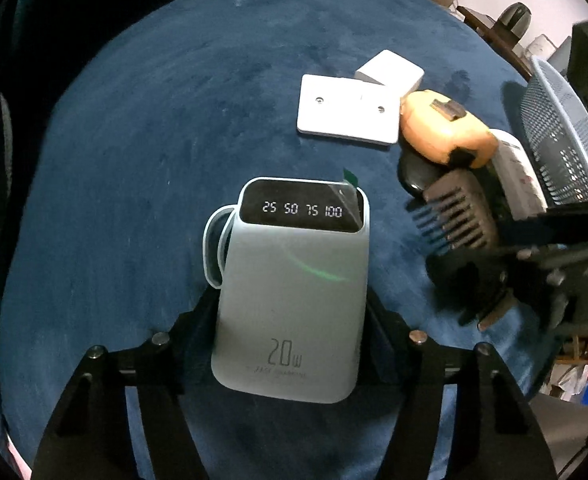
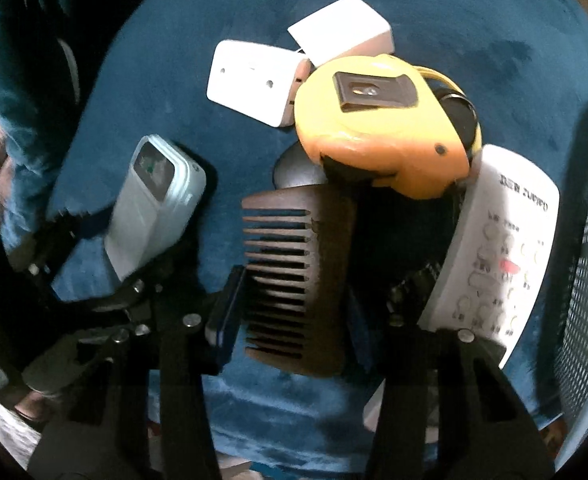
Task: Organize rigid objects
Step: 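Grasp the white power bank with the left gripper while the right gripper grasps the wooden comb, then carry the power bank and comb over the blue basket with both grippers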
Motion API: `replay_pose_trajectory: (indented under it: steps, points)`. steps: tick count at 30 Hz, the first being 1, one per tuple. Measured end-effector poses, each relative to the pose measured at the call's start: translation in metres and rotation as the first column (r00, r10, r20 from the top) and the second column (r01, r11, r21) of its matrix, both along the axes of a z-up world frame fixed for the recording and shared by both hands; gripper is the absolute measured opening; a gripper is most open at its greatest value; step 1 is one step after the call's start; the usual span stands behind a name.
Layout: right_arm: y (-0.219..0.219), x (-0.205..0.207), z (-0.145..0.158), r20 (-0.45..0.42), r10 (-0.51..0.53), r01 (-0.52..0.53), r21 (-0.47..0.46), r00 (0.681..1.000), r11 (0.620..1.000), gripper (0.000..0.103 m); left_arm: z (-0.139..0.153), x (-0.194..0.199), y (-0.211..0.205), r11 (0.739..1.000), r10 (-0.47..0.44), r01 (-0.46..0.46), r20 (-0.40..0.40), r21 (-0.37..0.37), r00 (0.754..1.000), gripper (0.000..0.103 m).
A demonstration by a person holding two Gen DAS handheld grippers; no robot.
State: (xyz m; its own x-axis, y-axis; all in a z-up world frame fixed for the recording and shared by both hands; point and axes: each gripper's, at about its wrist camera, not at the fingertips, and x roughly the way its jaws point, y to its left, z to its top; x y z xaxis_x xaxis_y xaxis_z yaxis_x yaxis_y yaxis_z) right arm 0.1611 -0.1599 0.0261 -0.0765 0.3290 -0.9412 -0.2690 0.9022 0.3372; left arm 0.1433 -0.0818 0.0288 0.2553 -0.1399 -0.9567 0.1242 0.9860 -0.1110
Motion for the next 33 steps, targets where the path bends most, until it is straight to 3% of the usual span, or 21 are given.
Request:
replay_pose_trajectory:
  steps: [11, 17, 22, 27, 33]
  points:
    - [-0.036, 0.003, 0.038, 0.028, -0.111, 0.108, 0.115, 0.993, 0.987, 0.048, 0.042, -0.025, 0.009, 1.000, 0.013, -0.014, 0.087, 0.008, 0.996, 0.065]
    - [-0.047, -0.009, 0.048, 0.037, -0.138, 0.132, 0.138, 0.990, 0.982, 0.048, 0.040, -0.027, 0.015, 0.999, 0.050, -0.050, 0.055, -0.002, 0.997, 0.065]
    - [-0.061, -0.008, 0.056, 0.042, -0.166, 0.157, 0.162, 0.985, 0.974, 0.048, 0.049, -0.026, 0.004, 0.999, 0.045, -0.045, 0.088, -0.002, 0.995, 0.065]
    - [-0.072, -0.005, 0.065, 0.057, -0.212, 0.198, 0.195, 0.976, 0.961, 0.048, 0.076, -0.022, -0.005, 1.000, 0.026, -0.026, 0.135, 0.002, 0.991, 0.065]
    - [-0.108, -0.009, 0.086, 0.093, -0.309, 0.279, 0.249, 0.946, 0.928, 0.048, 0.105, -0.007, -0.033, 1.000, -0.019, 0.021, 0.193, -0.008, 0.981, 0.065]
